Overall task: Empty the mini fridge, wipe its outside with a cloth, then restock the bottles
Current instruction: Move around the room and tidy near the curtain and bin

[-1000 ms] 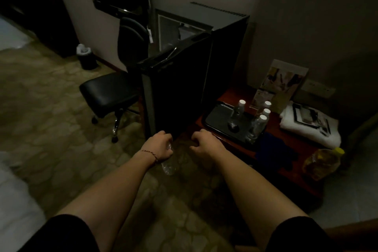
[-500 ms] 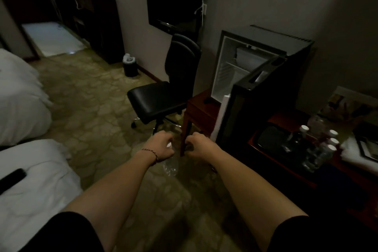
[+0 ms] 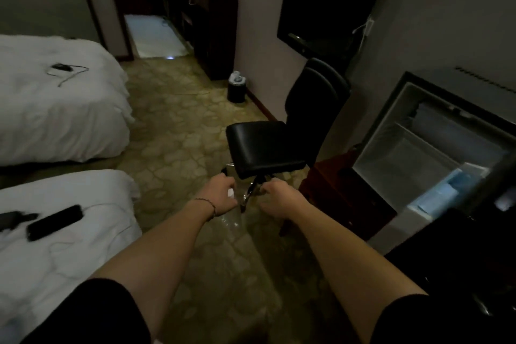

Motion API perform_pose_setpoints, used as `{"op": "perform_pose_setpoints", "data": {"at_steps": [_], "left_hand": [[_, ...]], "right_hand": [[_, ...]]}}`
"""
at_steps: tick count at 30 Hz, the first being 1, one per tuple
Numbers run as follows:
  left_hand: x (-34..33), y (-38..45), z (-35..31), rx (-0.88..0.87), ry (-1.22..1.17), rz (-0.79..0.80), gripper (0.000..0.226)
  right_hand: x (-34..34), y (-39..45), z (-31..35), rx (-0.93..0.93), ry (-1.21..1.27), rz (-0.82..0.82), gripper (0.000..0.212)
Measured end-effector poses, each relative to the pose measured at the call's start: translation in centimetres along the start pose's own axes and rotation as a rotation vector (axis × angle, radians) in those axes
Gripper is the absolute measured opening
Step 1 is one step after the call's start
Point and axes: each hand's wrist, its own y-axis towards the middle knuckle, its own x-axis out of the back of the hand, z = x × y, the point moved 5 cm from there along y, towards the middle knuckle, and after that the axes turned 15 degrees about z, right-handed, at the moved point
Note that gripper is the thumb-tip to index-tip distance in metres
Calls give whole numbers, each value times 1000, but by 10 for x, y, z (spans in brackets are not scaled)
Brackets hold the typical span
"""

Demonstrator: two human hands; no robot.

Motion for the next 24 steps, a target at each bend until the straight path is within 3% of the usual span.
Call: {"op": "perform_pose_setpoints", "data": {"at_steps": [12,24], "left_hand": [[76,112,86,158,-75,-66,33],[211,315,214,173,-67,-39,31]], "right_hand": [[58,178,36,138,-125,102,27],[179,422,78,110,-30,132,32]]}}
